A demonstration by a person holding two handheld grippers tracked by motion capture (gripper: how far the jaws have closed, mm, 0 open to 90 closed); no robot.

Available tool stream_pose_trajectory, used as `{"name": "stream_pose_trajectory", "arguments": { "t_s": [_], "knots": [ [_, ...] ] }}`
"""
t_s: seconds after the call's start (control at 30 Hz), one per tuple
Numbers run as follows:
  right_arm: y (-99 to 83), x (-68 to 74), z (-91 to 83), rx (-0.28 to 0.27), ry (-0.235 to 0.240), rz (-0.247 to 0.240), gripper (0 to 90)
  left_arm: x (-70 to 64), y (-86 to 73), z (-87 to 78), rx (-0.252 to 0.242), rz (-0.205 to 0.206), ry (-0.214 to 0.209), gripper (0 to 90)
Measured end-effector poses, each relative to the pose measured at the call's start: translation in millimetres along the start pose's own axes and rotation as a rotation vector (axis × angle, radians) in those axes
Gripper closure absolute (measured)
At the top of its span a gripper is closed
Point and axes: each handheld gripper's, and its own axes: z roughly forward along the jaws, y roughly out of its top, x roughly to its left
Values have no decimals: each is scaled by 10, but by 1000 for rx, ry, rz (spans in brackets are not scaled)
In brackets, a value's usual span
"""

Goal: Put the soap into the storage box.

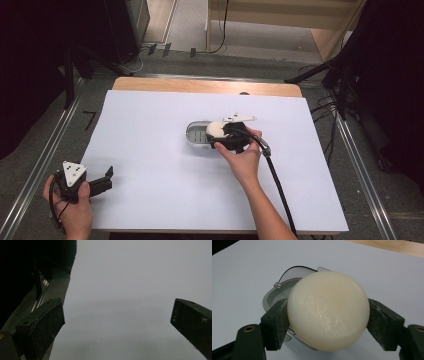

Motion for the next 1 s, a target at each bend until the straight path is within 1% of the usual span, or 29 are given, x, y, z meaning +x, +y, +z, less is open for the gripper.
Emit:
{"name": "stream_pose_trajectory", "arguments": {
  "t_s": [0.27,0.43,0.67,0.8,1.0],
  "knots": [
    [64,104,116,13,9,-17,250,-3,0,2,0,1,1,0],
    [74,146,191,20,9,-14,250,-2,0,1,0,0,0,0],
    [76,161,256,33,3,-13,249,-6,1,7,0,1,0,0],
    [62,162,307,46,-4,2,249,-4,1,6,1,2,1,0],
    [47,166,332,56,-4,1,248,-7,1,6,1,2,3,0]
  ]
}}
